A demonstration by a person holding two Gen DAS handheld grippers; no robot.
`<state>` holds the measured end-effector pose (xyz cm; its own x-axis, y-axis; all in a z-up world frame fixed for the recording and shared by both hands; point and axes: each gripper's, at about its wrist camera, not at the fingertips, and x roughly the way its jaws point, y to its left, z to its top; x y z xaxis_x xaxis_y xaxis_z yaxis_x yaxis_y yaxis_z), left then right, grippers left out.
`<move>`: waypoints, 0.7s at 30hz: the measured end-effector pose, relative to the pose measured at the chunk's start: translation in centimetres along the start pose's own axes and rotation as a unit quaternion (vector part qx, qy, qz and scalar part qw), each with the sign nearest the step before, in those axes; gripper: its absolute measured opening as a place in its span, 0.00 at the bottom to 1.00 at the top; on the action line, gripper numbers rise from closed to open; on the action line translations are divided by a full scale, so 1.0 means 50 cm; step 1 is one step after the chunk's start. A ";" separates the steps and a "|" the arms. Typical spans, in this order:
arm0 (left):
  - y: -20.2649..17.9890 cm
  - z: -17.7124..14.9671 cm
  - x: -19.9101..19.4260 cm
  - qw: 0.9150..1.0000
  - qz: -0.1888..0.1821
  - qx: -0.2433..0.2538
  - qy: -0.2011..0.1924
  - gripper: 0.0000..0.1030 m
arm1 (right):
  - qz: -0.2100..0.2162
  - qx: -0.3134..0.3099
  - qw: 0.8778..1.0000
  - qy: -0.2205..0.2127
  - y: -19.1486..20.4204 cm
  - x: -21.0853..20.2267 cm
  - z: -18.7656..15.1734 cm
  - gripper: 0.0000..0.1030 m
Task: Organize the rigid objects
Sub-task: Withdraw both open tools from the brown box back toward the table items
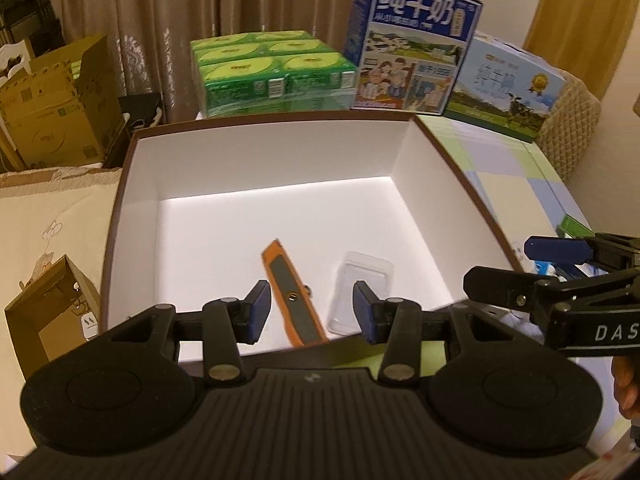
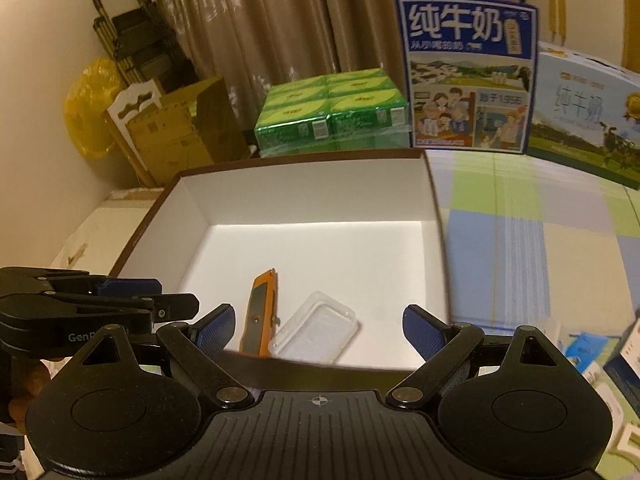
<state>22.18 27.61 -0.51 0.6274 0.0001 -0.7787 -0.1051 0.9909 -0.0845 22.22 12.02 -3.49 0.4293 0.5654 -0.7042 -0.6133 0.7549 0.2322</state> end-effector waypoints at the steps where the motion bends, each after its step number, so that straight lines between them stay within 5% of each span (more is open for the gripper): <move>1: -0.009 -0.003 -0.004 1.000 -0.002 0.002 -0.001 0.40 | 0.001 0.004 1.000 -0.004 -0.005 -0.010 -0.006 0.85; 21: -0.278 -0.105 -0.012 0.997 -0.061 0.014 0.034 0.45 | -0.013 0.008 1.000 0.006 -0.217 -0.219 -0.158 0.85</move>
<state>19.19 13.14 -2.12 0.5810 -0.1295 -0.8035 -0.0080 0.9863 -0.1648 18.95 -5.00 -3.58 0.4378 0.5409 -0.7181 -0.5916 0.7748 0.2230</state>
